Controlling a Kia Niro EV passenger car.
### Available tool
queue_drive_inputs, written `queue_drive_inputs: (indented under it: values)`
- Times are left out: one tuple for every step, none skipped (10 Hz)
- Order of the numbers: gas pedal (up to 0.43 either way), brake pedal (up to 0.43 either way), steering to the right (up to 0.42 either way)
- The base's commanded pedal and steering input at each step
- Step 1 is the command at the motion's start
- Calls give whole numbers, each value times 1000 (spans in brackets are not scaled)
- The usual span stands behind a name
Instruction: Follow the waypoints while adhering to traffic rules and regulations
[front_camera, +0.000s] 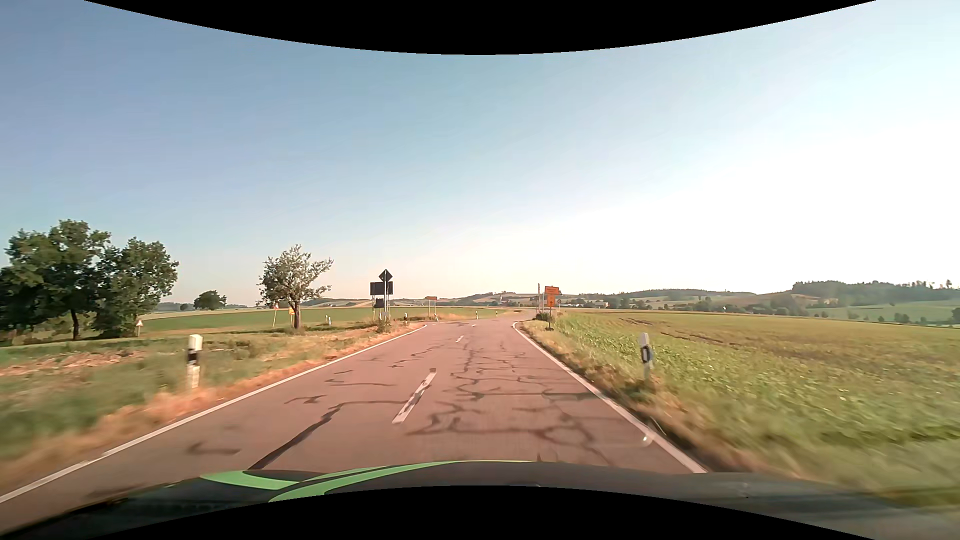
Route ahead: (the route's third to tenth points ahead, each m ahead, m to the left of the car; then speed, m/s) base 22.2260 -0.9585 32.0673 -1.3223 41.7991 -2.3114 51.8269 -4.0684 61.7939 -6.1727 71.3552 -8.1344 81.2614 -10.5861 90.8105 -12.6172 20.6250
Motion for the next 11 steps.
queue_drive_inputs:
  values:
    - [67,0,5]
    - [67,0,5]
    - [67,0,5]
    - [59,0,5]
    - [59,0,5]
    - [59,0,6]
    - [59,0,8]
    - [59,0,10]
    - [59,0,14]
    - [59,0,18]
    - [59,0,19]
